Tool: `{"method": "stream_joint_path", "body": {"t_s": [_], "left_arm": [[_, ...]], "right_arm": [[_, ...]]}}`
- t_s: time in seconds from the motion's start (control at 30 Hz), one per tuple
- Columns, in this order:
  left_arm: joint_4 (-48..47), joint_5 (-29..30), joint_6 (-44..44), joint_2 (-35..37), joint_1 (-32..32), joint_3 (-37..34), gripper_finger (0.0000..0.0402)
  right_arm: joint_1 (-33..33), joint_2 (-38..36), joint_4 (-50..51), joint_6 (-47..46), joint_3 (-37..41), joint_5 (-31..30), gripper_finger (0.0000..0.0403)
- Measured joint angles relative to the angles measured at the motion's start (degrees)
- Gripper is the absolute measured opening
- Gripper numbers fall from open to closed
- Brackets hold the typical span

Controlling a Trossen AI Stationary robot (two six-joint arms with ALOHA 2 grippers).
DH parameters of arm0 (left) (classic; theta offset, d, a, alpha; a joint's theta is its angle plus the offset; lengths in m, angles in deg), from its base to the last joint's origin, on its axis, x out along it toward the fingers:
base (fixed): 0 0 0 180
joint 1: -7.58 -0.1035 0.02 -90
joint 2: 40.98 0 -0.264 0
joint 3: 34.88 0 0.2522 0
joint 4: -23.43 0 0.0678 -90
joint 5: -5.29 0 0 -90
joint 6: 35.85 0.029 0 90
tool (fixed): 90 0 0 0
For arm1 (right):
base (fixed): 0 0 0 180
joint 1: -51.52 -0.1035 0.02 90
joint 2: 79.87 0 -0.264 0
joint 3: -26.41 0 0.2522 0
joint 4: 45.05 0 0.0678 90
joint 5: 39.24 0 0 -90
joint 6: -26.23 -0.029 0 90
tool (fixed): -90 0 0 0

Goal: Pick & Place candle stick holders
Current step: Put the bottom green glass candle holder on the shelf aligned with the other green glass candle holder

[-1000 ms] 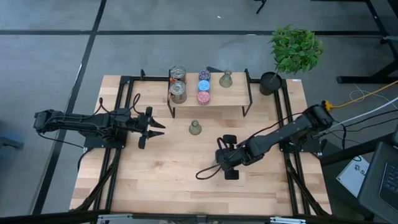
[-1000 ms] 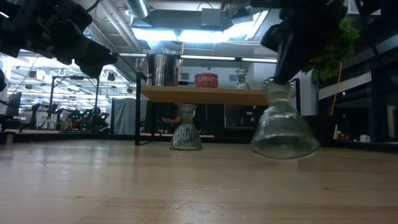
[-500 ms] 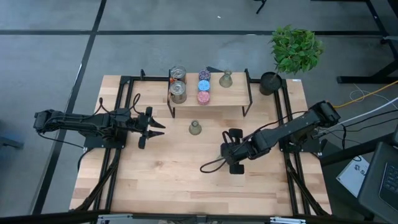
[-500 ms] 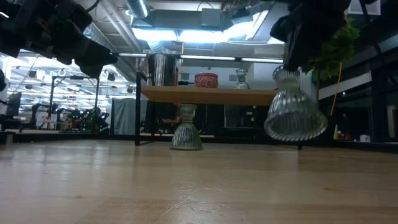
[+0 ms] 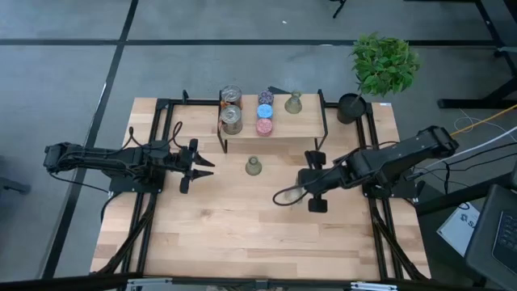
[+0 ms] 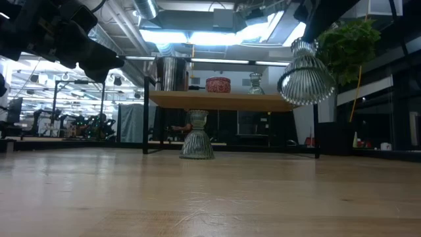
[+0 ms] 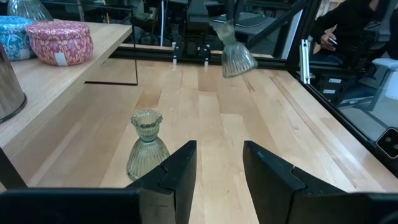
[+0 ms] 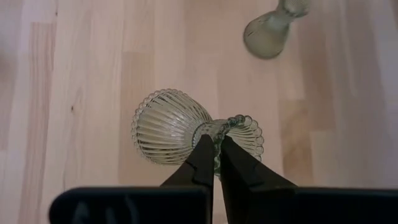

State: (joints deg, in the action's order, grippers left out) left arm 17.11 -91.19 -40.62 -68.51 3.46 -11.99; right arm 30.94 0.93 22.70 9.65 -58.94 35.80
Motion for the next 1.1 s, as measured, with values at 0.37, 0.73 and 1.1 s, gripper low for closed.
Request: {"method": "stream_joint_path", "body": {"t_s": [0.37, 0.73, 1.1], "left_arm": [[0.0, 0.0, 0.0, 0.0, -0.01, 0.0, 0.0127], [0.0, 0.0, -0.01, 0.01, -0.01, 0.0, 0.0127], [0.0, 0.0, 0.0, 0.02, 0.0, 0.0, 0.0127]], "right_arm": [[3.29, -2.06, 6.42, 10.01, -8.83, -5.15, 0.0009], [9.1, -2.06, 8.4, 29.76, -18.41, -18.88, 0.0009], [19.9, -1.13, 8.46, 33.53, -18.67, -19.51, 0.0009]]}}
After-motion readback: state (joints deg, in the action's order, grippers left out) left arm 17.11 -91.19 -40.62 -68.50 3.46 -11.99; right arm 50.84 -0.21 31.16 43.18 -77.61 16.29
